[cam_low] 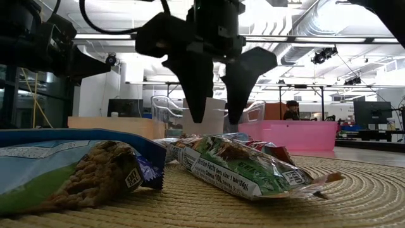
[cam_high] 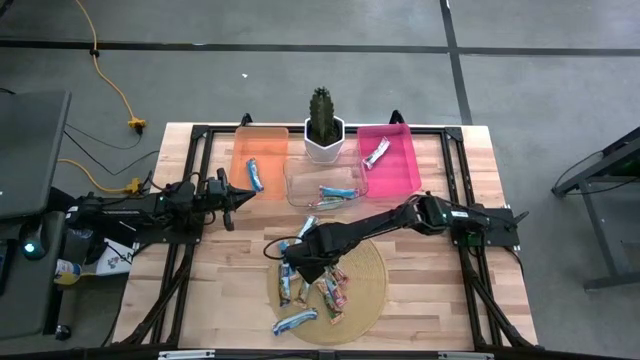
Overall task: Pick and place Granola Bars by type
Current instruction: Put the red granola bar into the transparent bin
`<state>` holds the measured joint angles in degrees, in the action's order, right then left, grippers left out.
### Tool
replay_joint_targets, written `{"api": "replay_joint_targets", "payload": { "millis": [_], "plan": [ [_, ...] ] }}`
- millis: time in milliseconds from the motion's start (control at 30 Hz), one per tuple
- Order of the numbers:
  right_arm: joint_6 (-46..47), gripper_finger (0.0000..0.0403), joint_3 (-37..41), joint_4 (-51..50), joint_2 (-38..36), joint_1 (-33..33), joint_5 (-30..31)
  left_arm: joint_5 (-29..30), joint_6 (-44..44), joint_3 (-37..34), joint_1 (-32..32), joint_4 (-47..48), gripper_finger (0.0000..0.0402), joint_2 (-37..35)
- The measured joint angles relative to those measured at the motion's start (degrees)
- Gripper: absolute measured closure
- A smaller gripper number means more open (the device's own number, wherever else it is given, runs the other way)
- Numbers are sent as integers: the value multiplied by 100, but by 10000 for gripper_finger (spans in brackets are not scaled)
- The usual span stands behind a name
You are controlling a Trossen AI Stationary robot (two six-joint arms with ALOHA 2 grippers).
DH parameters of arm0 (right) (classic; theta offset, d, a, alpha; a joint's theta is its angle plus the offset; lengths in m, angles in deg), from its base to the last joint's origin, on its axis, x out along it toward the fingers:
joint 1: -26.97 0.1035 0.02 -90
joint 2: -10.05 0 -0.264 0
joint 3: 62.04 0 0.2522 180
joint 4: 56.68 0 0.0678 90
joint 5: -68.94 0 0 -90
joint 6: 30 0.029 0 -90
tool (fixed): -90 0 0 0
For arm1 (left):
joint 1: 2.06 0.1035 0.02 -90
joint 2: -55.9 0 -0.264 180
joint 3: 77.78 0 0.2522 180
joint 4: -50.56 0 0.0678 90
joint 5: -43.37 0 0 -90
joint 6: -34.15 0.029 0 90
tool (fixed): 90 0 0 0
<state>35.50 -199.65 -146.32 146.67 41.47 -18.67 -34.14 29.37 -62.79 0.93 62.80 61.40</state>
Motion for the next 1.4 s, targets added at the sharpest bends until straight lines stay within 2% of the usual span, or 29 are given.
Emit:
{"api": "replay_joint_targets", "payload": {
  "millis": [667,1033,1400],
  "plan": [
    [-119,135,0,221,269,-28,-173,0,0,-1,-1,1,400,0],
    [-2,135,0,223,325,-61,79,0,0,0,-2,0,400,0],
    [9,135,15,301,325,-187,-76,0,-1,-1,0,0,400,0]
  ]
}}
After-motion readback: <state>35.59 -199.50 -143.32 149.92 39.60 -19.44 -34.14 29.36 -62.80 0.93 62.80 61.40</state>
